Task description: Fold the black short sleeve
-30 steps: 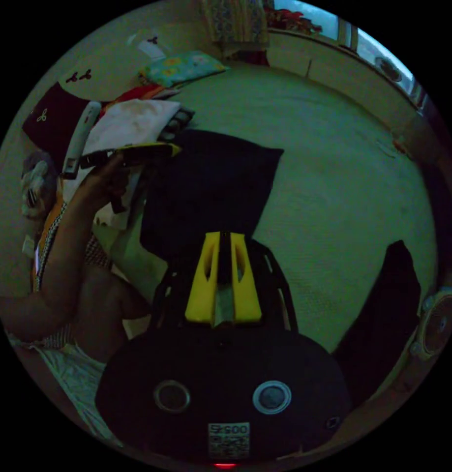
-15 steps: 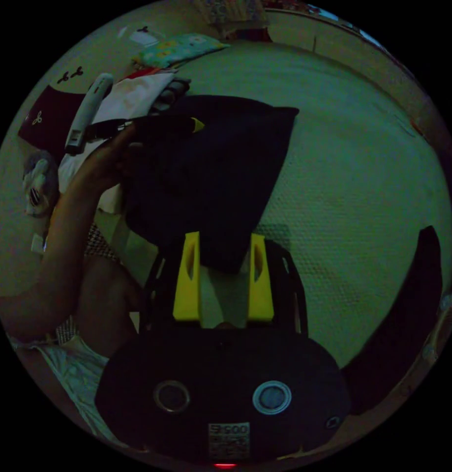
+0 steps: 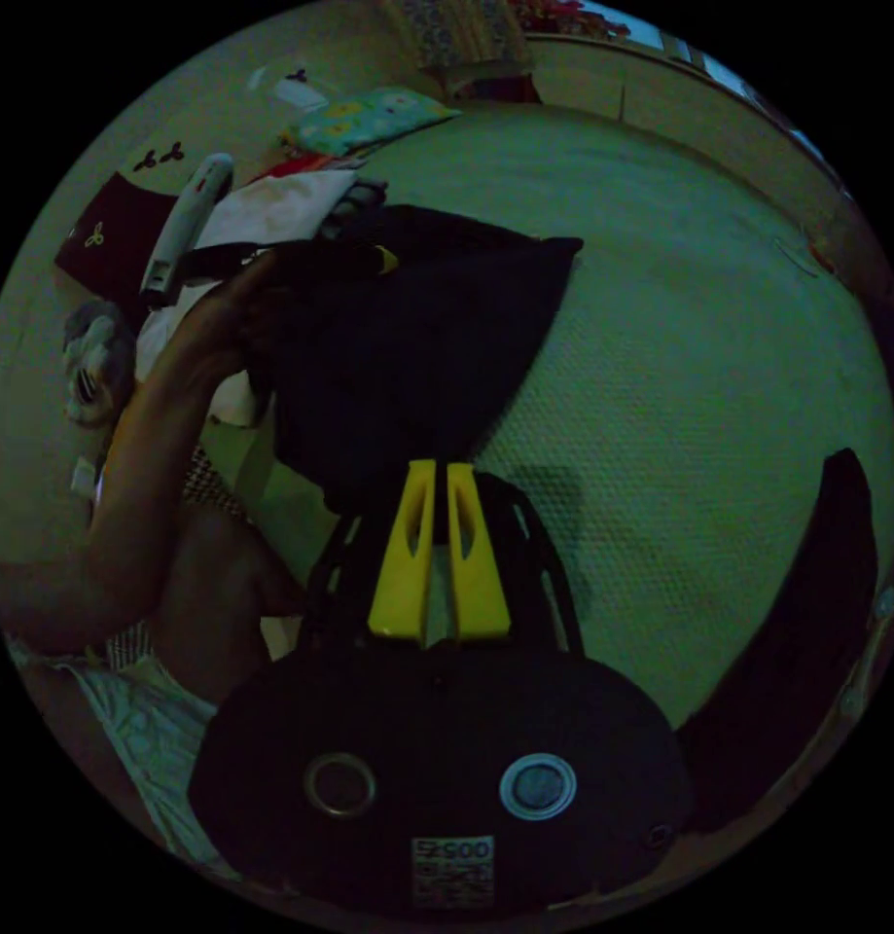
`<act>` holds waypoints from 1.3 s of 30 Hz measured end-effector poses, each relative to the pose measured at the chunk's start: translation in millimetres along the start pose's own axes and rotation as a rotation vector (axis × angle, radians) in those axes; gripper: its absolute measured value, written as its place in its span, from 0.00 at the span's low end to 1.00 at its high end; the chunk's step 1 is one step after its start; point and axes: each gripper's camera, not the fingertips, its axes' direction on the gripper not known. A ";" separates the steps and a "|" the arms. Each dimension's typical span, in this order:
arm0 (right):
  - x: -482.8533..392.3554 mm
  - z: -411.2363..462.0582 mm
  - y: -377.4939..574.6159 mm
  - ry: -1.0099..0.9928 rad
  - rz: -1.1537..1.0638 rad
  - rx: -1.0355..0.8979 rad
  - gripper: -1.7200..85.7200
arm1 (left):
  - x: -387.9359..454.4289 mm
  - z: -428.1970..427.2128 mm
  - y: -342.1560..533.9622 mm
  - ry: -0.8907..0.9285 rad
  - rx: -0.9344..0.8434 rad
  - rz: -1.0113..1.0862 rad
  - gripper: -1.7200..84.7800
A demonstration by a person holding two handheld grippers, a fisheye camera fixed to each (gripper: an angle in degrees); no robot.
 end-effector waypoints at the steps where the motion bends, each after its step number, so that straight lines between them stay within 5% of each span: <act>1: -0.8 -1.7 2.1 0.001 -0.011 -0.011 0.00 | 3.6 -1.3 -0.6 0.027 -0.001 0.012 0.10; 8: -1.9 0.0 21.0 0.085 -0.029 -0.170 0.07 | 20.3 15.6 -6.5 -0.033 -0.077 0.014 0.11; 15: -26.9 -32.3 45.7 0.003 -0.164 0.083 0.12 | 33.5 17.1 -11.8 0.016 -0.078 -0.013 0.11; 18: -44.0 -19.8 51.4 0.087 -0.207 0.020 0.13 | 45.9 16.4 -13.6 0.001 -0.079 -0.002 0.11; 27: -45.0 -37.5 89.0 0.070 -0.312 -0.100 0.02 | 83.1 11.5 -16.8 0.012 -0.077 -0.008 0.11; 32: -19.5 -81.0 112.2 0.079 -0.124 0.131 0.13 | 112.2 5.4 -17.0 0.005 -0.075 0.014 0.11; 39: -0.9 -65.9 139.0 0.100 0.041 0.017 0.20 | 149.8 -3.4 -16.7 0.022 -0.077 -0.009 0.11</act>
